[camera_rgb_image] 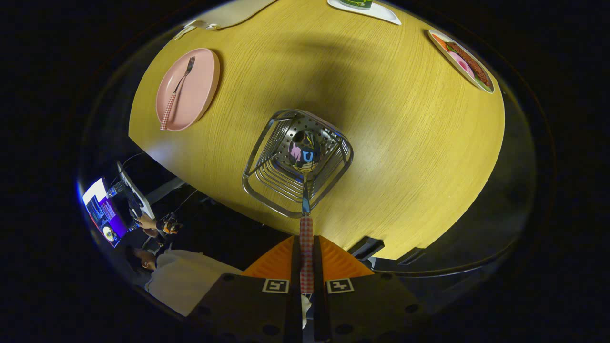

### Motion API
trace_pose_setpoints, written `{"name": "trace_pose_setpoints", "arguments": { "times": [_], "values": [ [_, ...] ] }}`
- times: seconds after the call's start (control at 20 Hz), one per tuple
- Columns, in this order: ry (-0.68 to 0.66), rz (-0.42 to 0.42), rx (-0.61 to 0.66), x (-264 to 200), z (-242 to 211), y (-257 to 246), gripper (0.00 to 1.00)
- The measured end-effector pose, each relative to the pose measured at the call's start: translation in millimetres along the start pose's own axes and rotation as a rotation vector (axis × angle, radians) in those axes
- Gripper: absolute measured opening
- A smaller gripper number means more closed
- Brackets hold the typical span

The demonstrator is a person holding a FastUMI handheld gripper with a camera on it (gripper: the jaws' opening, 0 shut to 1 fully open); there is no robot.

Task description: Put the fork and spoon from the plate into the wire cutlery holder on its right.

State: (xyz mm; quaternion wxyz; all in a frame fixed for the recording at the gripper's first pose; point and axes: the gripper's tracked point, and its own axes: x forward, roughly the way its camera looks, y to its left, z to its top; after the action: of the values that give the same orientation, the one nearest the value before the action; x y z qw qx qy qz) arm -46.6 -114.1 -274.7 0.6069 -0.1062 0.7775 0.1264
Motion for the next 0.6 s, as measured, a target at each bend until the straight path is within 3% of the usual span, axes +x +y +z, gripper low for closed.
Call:
{"name": "trace_pose_setpoints", "arguments": {
  "times": [0.3, 0.5, 0.6],
  "values": [
    [-0.104, -0.044, 0.027, -11, 22, -13, 0.36],
    [-0.152, -0.006, 0.042, -19, 18, -6, 0.36],
    [-0.187, 0.003, 0.021, -25, 15, -3, 0.45]
  ]
}}
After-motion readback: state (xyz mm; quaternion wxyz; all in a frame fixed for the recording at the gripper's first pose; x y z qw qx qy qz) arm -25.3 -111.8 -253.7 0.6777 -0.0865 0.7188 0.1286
